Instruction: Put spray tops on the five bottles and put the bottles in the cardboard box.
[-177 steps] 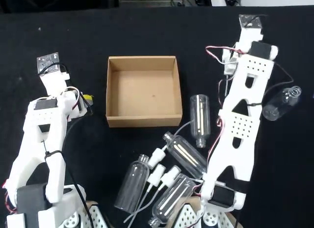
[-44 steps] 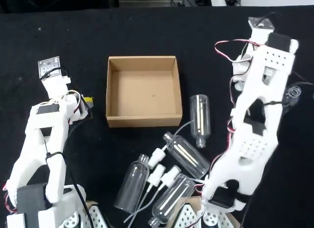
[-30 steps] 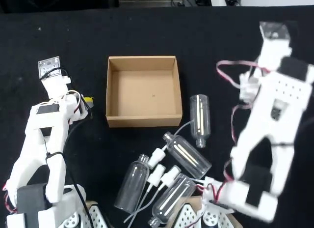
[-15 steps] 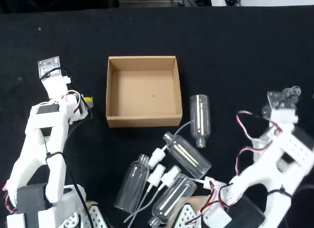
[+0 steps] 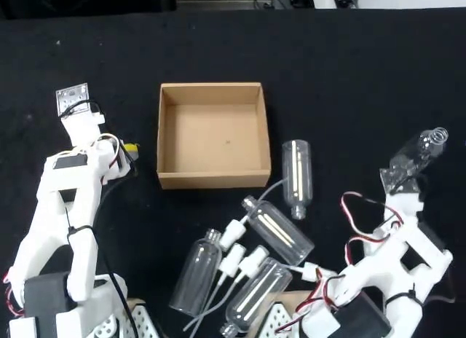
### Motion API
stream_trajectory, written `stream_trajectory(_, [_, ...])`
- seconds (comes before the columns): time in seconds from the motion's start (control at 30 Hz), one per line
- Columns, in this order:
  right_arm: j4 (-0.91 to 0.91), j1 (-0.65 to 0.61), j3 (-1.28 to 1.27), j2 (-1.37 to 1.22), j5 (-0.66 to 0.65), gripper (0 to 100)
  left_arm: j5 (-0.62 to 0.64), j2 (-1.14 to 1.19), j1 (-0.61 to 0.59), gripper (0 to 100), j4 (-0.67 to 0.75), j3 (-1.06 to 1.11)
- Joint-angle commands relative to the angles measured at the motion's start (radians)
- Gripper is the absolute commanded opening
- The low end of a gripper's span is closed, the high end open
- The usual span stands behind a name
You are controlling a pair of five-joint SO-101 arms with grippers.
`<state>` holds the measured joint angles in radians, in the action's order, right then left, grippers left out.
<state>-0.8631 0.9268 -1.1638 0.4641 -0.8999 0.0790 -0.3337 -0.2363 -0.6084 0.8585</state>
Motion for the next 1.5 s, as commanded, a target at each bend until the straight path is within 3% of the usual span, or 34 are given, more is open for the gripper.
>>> stream_trajectory(0.0, [-0.107, 0.012, 0.11, 0.033, -0.009, 23.1, -0.002, -0.043, -0.008, 27, 0.015, -0.012])
stream_trajectory(0.1, [-0.175, 0.012, 0.179, 0.033, -0.009, 18.5, -0.002, -0.043, -0.008, 27, 0.015, -0.012])
stream_trajectory(0.4, [-0.241, -0.048, 0.226, -0.002, -0.003, 18.4, -0.002, -0.043, -0.012, 27, 0.015, -0.012])
stream_trajectory(0.8, [-0.195, -0.054, 0.364, -0.344, 0.043, 18.3, -0.002, -0.043, -0.012, 27, 0.015, -0.012])
stream_trajectory(1.03, [-0.195, -0.054, 0.364, -0.369, 0.04, 0.6, -0.002, -0.044, -0.012, 27, 0.015, -0.012])
stream_trajectory(1.13, [-0.198, -0.054, 0.372, -0.366, 0.04, 0.9, -0.002, -0.044, -0.012, 27, 0.015, -0.012])
stream_trajectory(1.37, [-0.477, -0.057, 0.602, -0.177, 0.044, 1.1, -0.002, -0.044, -0.012, 27, 0.015, -0.012])
stream_trajectory(1.47, [-0.562, -0.063, 0.74, -0.047, 0.104, 1.1, -0.002, -0.044, -0.012, 27, 0.015, -0.013])
